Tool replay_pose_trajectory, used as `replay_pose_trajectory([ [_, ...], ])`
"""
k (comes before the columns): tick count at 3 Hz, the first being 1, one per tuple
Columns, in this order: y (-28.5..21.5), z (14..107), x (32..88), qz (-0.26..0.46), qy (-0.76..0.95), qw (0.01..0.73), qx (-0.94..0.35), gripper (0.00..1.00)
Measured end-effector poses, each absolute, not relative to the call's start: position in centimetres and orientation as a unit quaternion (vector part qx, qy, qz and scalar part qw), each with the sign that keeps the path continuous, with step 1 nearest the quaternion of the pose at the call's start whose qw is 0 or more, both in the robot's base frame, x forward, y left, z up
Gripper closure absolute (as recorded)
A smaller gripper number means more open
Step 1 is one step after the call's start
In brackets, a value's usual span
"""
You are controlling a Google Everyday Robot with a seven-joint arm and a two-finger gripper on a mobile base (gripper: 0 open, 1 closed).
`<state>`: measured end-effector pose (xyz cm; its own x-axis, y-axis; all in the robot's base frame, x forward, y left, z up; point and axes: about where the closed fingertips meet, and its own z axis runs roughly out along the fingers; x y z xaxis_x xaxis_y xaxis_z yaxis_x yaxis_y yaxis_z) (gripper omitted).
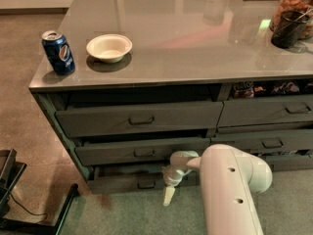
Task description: Open bottom drawer
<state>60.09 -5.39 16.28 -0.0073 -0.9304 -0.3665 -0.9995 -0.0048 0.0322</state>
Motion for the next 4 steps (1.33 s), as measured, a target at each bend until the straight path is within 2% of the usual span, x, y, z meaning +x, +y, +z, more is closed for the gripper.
replay_pose_trajectory([
  [4,-8.0,17.0,53.4,0.219,0.739,0.083,-0.631,0.0],
])
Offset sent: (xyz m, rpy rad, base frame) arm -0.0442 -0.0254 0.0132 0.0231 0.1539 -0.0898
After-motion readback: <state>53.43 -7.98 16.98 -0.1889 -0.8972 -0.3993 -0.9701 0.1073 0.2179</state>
